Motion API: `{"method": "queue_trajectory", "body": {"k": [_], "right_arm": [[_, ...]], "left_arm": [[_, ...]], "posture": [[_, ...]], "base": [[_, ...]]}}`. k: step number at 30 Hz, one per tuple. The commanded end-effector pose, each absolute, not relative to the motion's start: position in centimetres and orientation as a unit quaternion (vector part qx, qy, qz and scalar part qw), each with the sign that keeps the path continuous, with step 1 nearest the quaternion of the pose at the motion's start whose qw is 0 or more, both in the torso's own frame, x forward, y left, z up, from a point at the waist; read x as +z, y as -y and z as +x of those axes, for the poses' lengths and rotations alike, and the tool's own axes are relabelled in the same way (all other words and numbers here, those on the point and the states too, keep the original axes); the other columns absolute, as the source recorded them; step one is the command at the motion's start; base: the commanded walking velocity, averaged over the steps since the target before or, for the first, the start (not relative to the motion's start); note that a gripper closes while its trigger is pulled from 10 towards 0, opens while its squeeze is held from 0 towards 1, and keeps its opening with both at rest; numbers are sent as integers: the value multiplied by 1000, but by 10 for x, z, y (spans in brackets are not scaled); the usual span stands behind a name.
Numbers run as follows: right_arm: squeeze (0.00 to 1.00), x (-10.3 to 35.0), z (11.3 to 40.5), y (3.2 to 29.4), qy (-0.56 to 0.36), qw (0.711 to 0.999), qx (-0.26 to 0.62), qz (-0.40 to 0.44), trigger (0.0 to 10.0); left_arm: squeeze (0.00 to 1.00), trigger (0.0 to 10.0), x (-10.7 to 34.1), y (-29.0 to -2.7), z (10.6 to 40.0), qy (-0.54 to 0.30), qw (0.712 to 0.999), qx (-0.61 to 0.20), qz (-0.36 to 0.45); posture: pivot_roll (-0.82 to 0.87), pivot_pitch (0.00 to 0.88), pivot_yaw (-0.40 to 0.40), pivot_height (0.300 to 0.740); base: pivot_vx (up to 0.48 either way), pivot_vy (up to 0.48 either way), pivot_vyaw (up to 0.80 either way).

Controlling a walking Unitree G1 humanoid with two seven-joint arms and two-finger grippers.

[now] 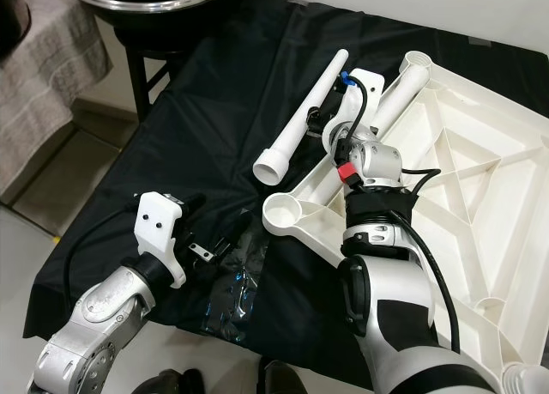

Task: Building children table

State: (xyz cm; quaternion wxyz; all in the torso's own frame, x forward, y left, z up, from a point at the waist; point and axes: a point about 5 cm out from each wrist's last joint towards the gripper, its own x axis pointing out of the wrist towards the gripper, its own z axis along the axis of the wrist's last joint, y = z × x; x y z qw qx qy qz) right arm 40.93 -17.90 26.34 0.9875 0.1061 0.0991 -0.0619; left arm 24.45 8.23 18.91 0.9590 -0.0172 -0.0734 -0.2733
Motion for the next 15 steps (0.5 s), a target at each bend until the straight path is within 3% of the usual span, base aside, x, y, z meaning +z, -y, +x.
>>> {"method": "queue_trajectory", "body": {"k": [1,4,7,15], "right_arm": [[0,256,409,178,-118,985,-59,109,10000],[0,267,409,171,-74,990,-25,114,10000],[0,291,400,156,34,993,54,103,10000],[0,294,390,156,68,990,69,101,10000]], "left_arm": [[0,10000,185,-81,241,63,959,-275,-19],[0,10000,190,-84,245,72,960,-268,-17],[0,10000,209,-91,254,104,959,-262,-24],[0,10000,234,-86,261,144,942,-304,-22]], "posture": [[-18,292,-70,740],[-18,294,-72,740],[-27,287,-60,740],[-30,279,-55,740]], "base": [[0,0,0],[0,0,0],[0,0,0],[0,0,0]]}}
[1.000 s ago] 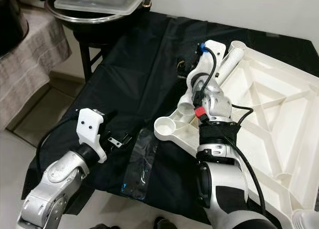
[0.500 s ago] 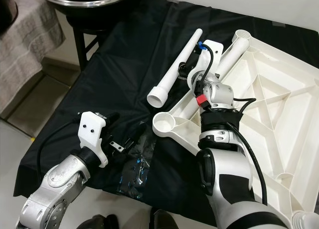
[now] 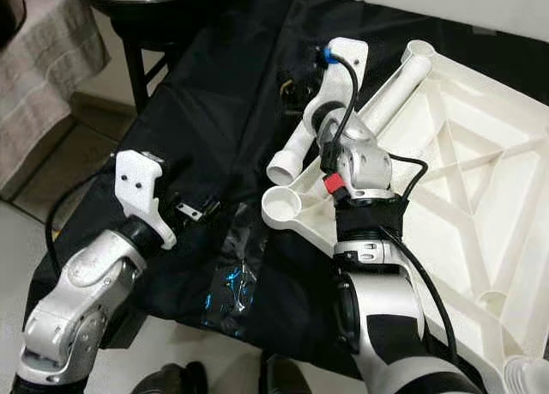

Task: Building children table

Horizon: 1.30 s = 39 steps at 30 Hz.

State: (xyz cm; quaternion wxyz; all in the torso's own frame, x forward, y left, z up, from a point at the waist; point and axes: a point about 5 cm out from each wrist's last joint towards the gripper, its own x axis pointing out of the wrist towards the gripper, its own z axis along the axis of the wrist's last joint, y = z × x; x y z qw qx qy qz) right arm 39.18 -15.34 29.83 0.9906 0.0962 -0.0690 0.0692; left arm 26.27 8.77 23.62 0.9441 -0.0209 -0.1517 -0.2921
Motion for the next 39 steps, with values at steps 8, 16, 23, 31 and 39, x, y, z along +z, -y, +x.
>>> {"method": "queue_trajectory", "body": {"k": [8,16,23,31,39], "right_arm": [[0,286,353,156,114,975,146,120,10000],[0,257,305,144,105,951,266,121,10000],[0,246,266,135,87,916,366,139,10000],[0,224,254,132,48,920,365,137,10000],[0,212,242,108,18,897,431,97,10000]], "left_arm": [[0,10000,266,-74,291,180,914,-357,68],[0,10000,290,-97,329,198,935,-277,101],[0,10000,305,-137,350,207,964,-135,99],[0,10000,286,-168,350,177,981,-77,20],[0,10000,264,-149,334,153,977,-144,-27]], "posture": [[-46,266,-56,740],[-71,239,-17,740],[-77,221,2,740],[-67,214,8,740],[-50,201,-1,740]], "base": [[0,0,0],[0,0,-700],[0,0,-800],[0,0,-800],[0,0,-800]]}}
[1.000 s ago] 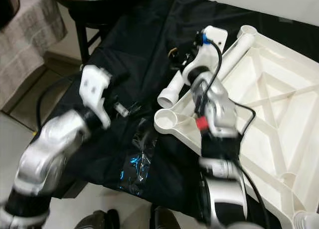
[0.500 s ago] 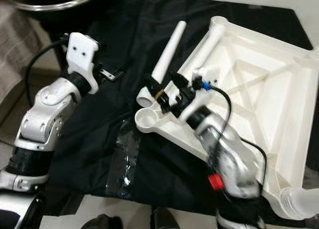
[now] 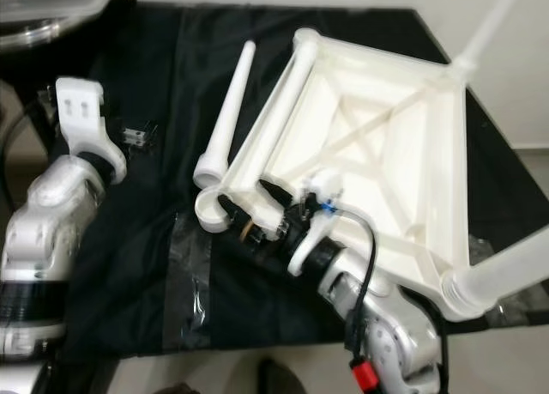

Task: Building children table

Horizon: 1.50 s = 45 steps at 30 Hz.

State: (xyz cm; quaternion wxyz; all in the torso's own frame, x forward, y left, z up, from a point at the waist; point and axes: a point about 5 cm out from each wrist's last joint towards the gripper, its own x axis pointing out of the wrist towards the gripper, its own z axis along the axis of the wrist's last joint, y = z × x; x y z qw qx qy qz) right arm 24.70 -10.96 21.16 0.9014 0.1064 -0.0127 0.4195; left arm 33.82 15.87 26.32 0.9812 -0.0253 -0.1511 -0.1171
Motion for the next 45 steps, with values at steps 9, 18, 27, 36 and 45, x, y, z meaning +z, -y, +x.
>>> {"method": "queue_trajectory", "body": {"k": [9,18,27,36,45], "right_arm": [[0,208,238,99,6,882,467,58,10000],[0,201,242,97,-3,893,449,8,10000],[0,200,245,96,-4,899,438,-6,10000],[0,200,246,98,-4,905,424,-14,10000],[0,200,232,98,-16,906,423,-12,10000]], "left_arm": [[0,10000,260,-128,342,117,977,-179,-2],[0,10000,262,-137,377,45,992,-67,99],[0,10000,269,-141,401,12,990,-2,139],[0,10000,261,-165,416,-40,985,59,156],[0,10000,245,-198,417,-91,976,98,172]], "posture": [[-52,190,1,740],[-55,200,-2,740],[-65,211,6,740],[-70,230,10,740],[-91,311,18,740]], "base": [[0,0,-800],[0,0,-267],[0,0,0],[0,0,0],[0,0,0]]}}
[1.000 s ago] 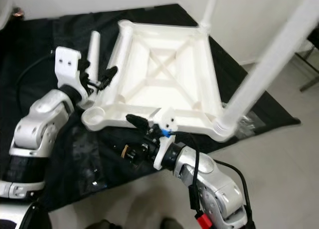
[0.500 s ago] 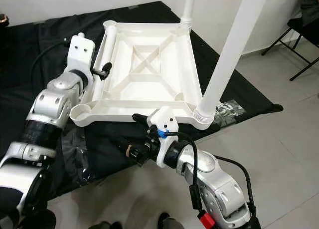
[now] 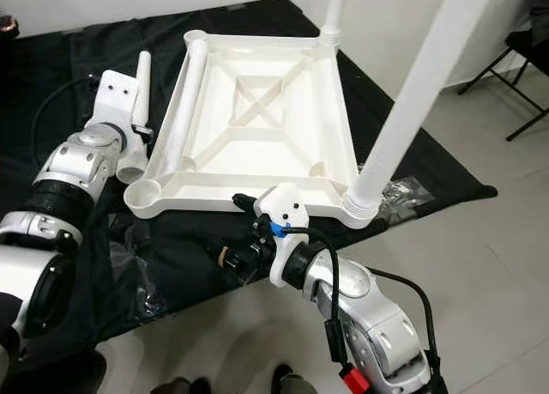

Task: Building children table

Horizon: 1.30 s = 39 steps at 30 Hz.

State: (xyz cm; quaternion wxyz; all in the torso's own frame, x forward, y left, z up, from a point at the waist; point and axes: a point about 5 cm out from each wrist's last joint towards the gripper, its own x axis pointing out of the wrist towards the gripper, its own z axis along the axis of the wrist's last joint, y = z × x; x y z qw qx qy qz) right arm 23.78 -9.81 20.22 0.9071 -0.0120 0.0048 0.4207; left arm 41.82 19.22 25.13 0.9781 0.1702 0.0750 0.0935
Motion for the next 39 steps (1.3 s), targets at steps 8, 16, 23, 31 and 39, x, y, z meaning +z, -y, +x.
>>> {"method": "queue_trajectory", "body": {"k": [8,16,23,31,39], "right_arm": [[0,200,229,100,-25,912,409,-8,10000],[0,199,228,101,-29,920,392,-5,10000],[0,198,228,103,-34,926,375,-3,10000],[0,199,230,102,-33,931,364,3,10000],[0,202,234,105,-31,937,347,1,10000]], "left_arm": [[0,10000,237,-198,419,-133,974,70,170],[0,10000,235,-199,419,-183,967,44,173],[0,10000,256,-199,420,-202,961,15,186],[0,10000,294,-200,422,-162,980,10,115],[0,0,278,-198,417,-232,966,-38,107]], "posture": [[-82,359,32,740],[-78,375,42,740],[-66,371,52,740],[-63,365,53,740],[-60,356,52,740]], "base": [[0,0,0],[0,0,0],[0,0,0],[0,0,0],[0,0,0]]}}
